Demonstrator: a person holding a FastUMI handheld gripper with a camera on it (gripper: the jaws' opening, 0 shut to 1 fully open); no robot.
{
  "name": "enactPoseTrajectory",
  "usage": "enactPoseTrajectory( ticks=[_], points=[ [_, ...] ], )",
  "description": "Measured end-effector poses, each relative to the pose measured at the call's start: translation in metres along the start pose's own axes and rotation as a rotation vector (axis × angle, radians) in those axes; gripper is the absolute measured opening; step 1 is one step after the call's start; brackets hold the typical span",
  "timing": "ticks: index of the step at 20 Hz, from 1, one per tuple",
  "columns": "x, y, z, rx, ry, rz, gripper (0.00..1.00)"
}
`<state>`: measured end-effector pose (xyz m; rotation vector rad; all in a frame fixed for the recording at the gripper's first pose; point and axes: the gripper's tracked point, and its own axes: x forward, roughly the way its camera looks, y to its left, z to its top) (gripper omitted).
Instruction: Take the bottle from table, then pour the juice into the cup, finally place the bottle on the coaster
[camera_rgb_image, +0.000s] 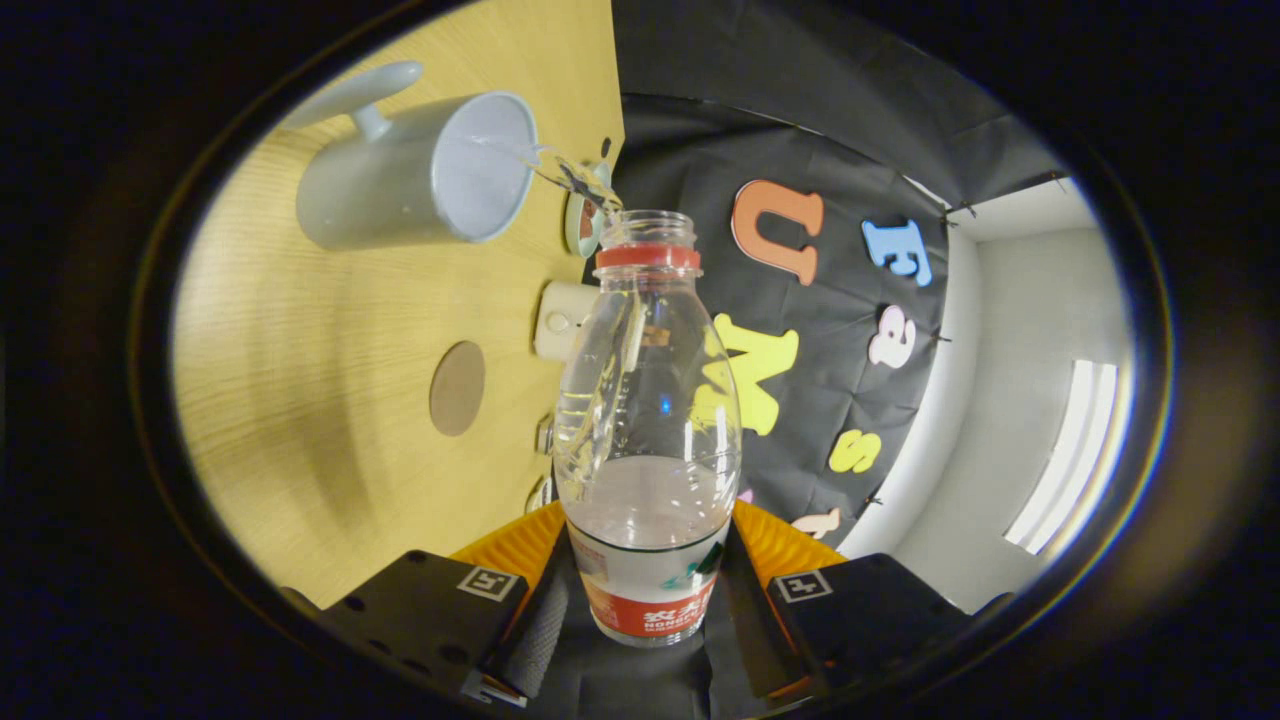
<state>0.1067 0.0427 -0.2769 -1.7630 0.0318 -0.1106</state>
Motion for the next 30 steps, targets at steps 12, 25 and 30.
enactPoseTrajectory(
  ticks=[12,25,30],
  points=[
    [-0.003,-0.003,0.003,-0.049,-0.004,-0.037,0.78],
    [0.004,-0.006,-0.006,-0.100,0.014,-0.045,0.78],
    [0.006,-0.013,-0.007,-0.118,0.012,-0.058,0.78]
  ],
)
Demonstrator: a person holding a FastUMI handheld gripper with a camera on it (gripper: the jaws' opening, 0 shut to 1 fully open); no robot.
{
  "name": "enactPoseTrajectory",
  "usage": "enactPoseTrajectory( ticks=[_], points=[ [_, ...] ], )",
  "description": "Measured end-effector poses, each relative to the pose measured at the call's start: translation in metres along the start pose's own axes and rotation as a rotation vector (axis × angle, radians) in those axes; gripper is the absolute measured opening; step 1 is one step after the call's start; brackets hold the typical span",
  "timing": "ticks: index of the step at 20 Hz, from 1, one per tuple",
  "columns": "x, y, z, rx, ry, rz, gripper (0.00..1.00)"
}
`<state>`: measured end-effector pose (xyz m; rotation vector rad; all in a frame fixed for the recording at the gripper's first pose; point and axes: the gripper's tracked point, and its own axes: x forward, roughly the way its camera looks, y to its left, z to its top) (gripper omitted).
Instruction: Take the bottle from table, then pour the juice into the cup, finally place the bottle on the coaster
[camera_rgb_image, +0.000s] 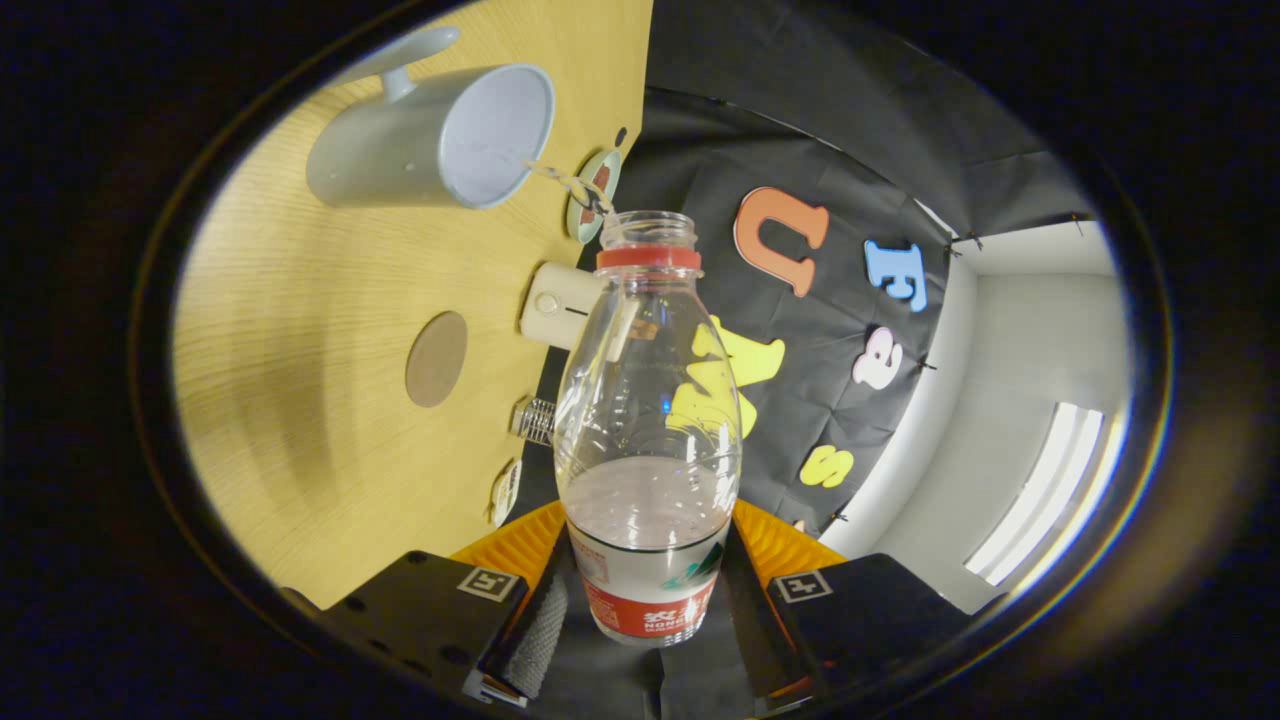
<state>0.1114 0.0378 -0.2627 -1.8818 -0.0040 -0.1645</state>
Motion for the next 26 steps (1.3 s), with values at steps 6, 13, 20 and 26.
enactPoseTrajectory(
  ticks=[6,13,20,26],
  points=[
    [-0.002,-0.009,-0.003,-0.017,0.000,-0.012,0.78],
    [0.000,-0.026,-0.003,-0.045,-0.012,-0.038,0.78],
    [0.001,-0.041,0.002,-0.079,-0.022,-0.064,0.78],
    [0.002,-0.049,0.005,-0.121,-0.041,-0.089,0.78]
  ],
)
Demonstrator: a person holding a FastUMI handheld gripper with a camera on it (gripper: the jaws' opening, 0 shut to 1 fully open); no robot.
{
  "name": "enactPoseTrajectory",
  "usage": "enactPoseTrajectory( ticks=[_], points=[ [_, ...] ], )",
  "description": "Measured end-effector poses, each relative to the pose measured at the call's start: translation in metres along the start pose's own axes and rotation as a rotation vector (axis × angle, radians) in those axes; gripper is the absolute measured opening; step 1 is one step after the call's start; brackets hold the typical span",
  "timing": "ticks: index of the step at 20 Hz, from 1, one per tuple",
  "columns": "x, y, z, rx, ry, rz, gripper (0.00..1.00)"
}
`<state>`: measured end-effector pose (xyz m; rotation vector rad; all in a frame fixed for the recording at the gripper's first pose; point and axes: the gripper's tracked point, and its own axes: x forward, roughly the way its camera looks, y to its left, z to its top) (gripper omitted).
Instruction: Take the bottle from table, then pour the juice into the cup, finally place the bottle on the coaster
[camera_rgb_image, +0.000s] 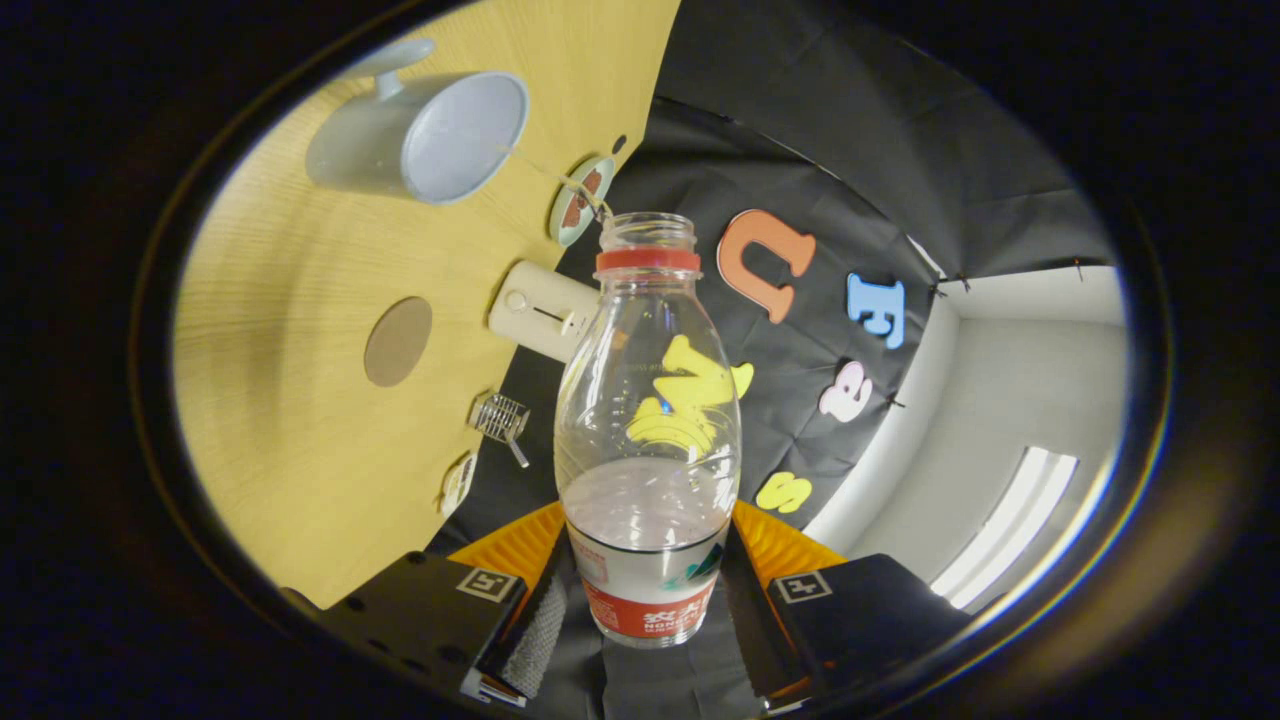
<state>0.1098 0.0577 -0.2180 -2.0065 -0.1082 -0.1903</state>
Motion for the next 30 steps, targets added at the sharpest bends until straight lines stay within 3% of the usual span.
enactPoseTrajectory(
  ticks=[30],
  points=[
    [-0.003,-0.041,0.007,-0.176,-0.053,-0.132,0.78]
  ],
)
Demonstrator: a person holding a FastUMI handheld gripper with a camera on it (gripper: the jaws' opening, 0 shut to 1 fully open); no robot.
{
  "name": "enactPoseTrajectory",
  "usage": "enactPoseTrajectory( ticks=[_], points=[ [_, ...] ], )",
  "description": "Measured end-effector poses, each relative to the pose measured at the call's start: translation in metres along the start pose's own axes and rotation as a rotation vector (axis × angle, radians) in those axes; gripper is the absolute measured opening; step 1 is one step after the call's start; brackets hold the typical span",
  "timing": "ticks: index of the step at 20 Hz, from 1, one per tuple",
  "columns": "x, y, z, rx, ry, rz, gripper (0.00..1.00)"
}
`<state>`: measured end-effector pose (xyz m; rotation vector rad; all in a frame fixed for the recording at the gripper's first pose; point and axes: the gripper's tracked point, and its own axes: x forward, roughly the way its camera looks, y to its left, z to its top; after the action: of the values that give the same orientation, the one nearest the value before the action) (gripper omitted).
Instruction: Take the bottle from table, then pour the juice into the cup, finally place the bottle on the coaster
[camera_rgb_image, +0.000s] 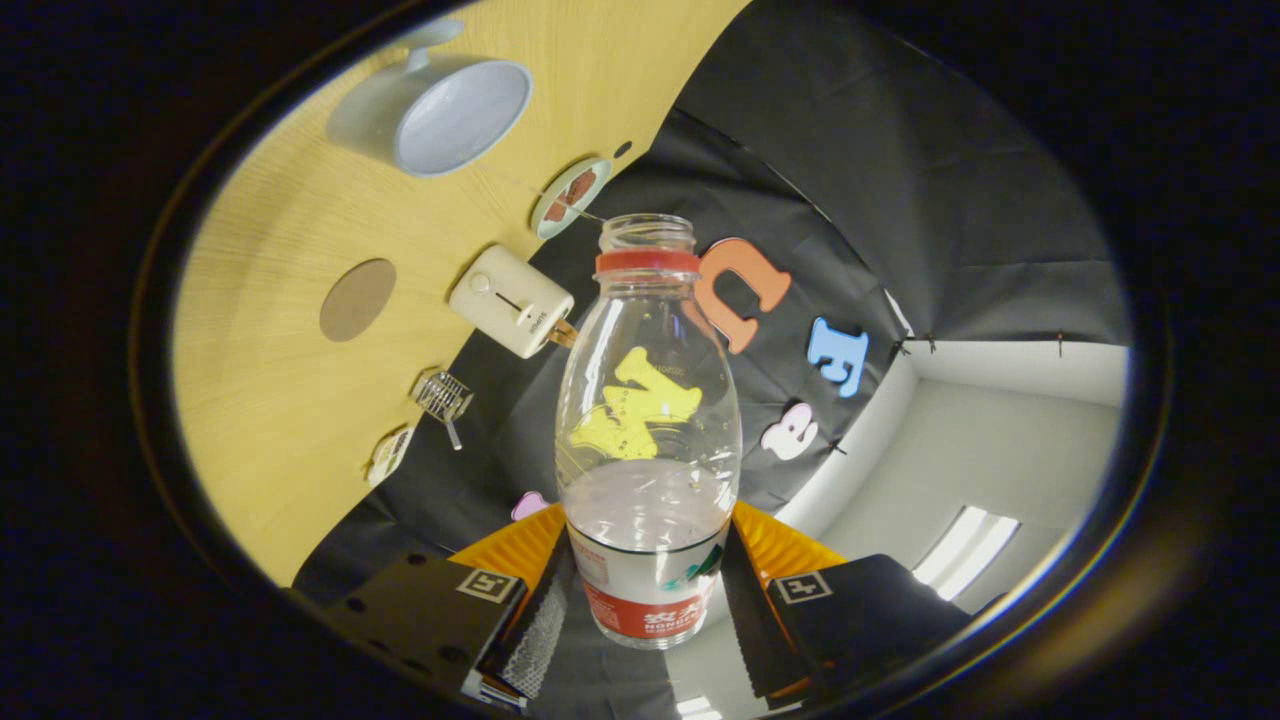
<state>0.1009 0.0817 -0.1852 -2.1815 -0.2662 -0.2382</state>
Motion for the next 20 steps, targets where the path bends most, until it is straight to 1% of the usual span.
enactPoseTrajectory(
  ticks=[9,16,18,20],
  points=[
    [-0.002,-0.002,0.008,-0.017,-0.012,-0.032,0.78],
    [-0.004,0.004,0.017,-0.019,-0.020,-0.026,0.78],
    [-0.004,0.004,0.018,-0.004,-0.019,-0.030,0.78],
    [-0.004,0.006,0.017,0.038,-0.014,-0.024,0.78]
  ],
)
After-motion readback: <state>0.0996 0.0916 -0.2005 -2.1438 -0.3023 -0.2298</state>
